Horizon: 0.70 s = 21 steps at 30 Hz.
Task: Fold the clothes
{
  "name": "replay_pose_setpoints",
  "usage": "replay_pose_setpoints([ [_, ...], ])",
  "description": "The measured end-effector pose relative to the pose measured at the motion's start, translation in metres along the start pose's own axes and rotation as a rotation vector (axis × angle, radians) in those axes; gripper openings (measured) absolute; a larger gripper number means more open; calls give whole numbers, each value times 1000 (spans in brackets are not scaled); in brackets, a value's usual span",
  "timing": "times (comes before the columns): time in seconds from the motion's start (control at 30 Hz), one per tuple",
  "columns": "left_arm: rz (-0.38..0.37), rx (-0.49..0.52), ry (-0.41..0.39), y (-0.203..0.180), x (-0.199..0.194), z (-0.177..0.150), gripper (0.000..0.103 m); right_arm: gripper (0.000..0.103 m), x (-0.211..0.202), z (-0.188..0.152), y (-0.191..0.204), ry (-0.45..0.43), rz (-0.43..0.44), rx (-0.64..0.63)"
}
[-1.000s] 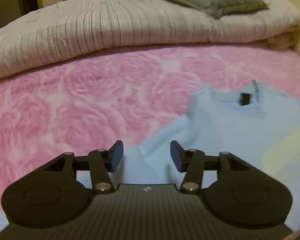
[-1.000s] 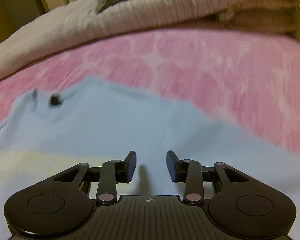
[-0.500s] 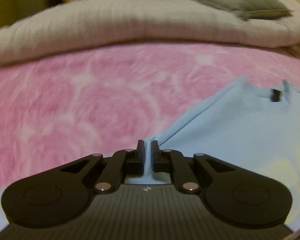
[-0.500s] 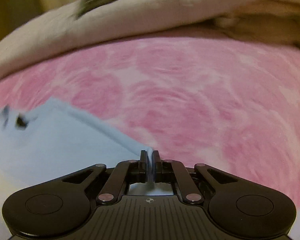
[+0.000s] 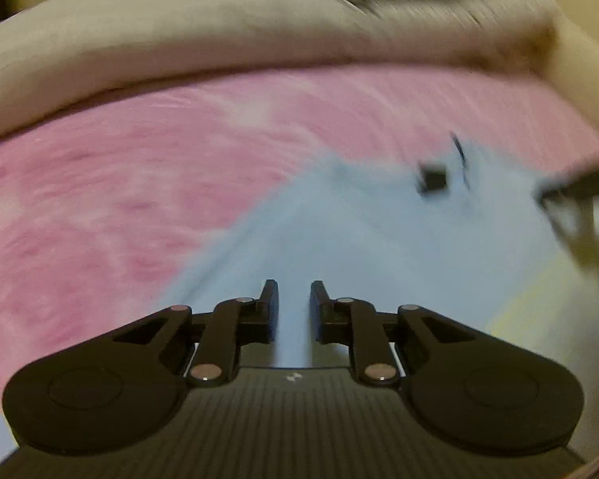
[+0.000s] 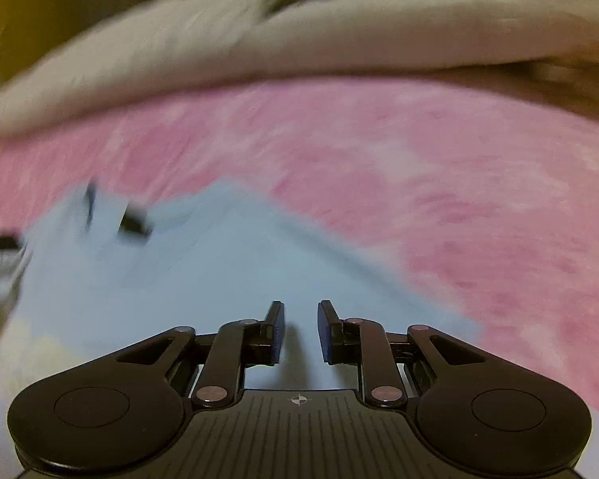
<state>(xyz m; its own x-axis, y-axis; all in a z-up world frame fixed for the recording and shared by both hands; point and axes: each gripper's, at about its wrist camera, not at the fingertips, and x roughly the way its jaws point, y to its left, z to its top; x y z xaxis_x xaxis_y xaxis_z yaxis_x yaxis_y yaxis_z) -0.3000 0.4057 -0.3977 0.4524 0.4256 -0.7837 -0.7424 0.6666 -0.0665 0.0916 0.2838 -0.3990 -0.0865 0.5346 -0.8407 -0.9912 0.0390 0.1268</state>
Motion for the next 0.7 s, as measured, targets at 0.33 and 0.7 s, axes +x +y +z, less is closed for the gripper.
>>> replay_pose_setpoints([
  [0.33,223,-317,-186,49,7,38,10,20,14,39,-43,-167,-133,256],
  [0.7,252,-352,4,-13,-115,-124,10,21,-94,-134,36,-34,-212,123],
])
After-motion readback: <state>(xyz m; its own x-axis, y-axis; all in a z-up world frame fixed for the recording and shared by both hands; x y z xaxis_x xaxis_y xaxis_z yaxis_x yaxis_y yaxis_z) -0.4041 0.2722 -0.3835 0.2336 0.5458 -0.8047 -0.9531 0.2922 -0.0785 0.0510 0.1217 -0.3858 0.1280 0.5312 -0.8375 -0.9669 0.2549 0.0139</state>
